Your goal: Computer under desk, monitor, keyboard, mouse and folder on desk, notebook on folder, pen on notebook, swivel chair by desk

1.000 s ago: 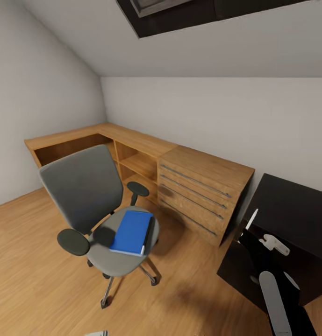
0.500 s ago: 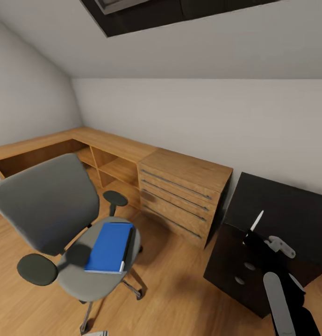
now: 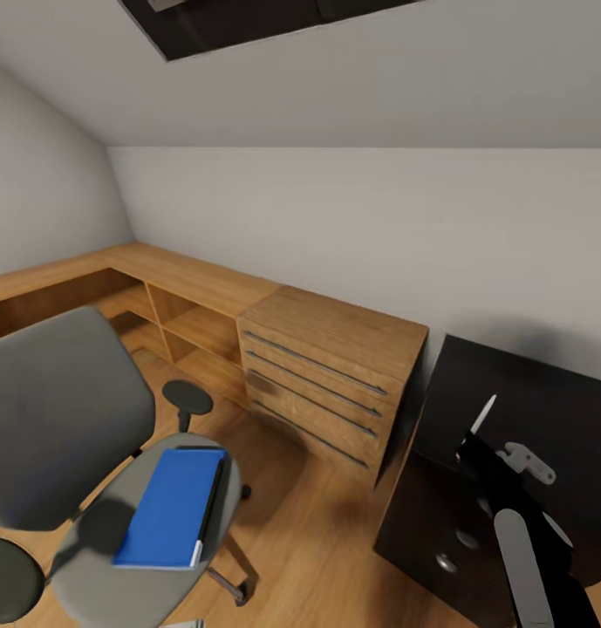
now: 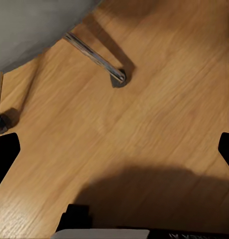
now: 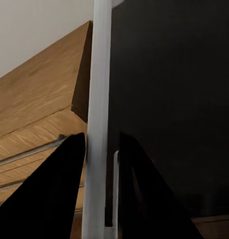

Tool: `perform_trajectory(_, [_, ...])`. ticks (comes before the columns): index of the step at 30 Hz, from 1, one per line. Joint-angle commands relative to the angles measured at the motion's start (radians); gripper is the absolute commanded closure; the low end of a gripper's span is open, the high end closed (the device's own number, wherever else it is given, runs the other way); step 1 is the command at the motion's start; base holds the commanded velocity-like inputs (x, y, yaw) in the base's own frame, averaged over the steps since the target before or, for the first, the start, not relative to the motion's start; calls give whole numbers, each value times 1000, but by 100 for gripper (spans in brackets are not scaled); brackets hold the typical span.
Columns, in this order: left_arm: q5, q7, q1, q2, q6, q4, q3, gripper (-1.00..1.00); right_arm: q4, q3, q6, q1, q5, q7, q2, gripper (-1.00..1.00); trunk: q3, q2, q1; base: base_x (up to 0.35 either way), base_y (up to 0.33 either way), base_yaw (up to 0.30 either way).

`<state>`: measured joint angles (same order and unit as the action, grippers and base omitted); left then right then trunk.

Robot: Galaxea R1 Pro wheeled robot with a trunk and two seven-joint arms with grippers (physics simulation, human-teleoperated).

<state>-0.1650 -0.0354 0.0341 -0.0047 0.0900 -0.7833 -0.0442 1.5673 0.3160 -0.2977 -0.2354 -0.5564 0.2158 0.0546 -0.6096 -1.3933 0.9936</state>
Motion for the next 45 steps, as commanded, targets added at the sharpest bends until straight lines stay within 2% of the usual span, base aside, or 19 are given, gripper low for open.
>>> perform_trajectory(1, [-11, -4, 0, 1, 5, -2, -12, -100, 1, 1, -11, -1, -10, 6, -1, 100, -1, 0, 1, 302, -103, -2])
perform_trajectory(4, [-11, -4, 1, 0, 5, -1, -22, -100, -1, 1, -33, -2, -10, 7, -6, 100, -1, 0, 1, 256, -103, -2])
perform_trajectory(9, [-10, -4, 0, 0, 5, -1, -32, -100, -18, 2, -116, -7, -11, 8, -37, 100, -1, 0, 1, 88, -41, 0])
perform_trajectory(13, [-10, -4, 0, 0, 5, -2, -34, -100, -29, 2, -145, -11, -10, 9, -57, 100, -1, 0, 1, 21, -10, 0])
perform_trajectory(18, [-10, -3, 0, 0, 5, -1, -35, -100, -68, 2, -156, -23, -10, 12, -94, 100, -1, 0, 1, 5, -2, 0])
perform_trajectory(20, [-10, -4, 0, 0, 6, -1, -47, -100, -141, 2, -159, -61, -10, 13, -126, 100, -1, 0, 1, 1, 0, 0])
perform_trajectory(23, [-11, -4, 0, 0, 6, -1, -60, -100, -207, 2, -159, -96, -9, 13, -144, 100, -1, 0, 1, 0, 0, 0])
perform_trajectory(28, [-11, -4, 0, 1, -10, -2, -67, -100, -442, 1, -151, -220, 1, 13, -168, 100, -1, 0, 1, 0, 0, 0])
perform_trajectory(29, [-11, -4, 1, 1, -17, -2, -67, -100, -479, 1, -150, -242, 7, 14, -170, 100, -1, 0, 1, 0, 0, 0])
perform_trajectory(32, [-11, -4, 1, 0, -22, -2, -68, -100, -513, 0, -148, -262, 24, 14, -171, 100, -1, 0, 1, 0, 0, 0])
perform_trajectory(34, [-11, -4, 0, 0, -27, -2, -69, -100, -551, 0, -148, -280, 76, 17, -172, 100, -1, 0, 1, 0, 0, 0])
perform_trajectory(37, [-11, -4, 0, 0, -27, -1, -69, -100, -576, 0, -147, -294, 116, 20, -172, 100, -1, 0, 1, 0, -3, 0])
perform_trajectory(40, [-10, -4, 1, 0, -27, -1, -69, -100, -644, 0, -138, -329, 177, 24, -173, 100, -1, 0, 1, 0, -96, 0])
perform_trajectory(45, [-10, -4, 0, 1, -27, -1, -69, -100, -694, -1, -119, -350, 203, 25, -173, 100, -1, 0, 1, 0, -158, 0])
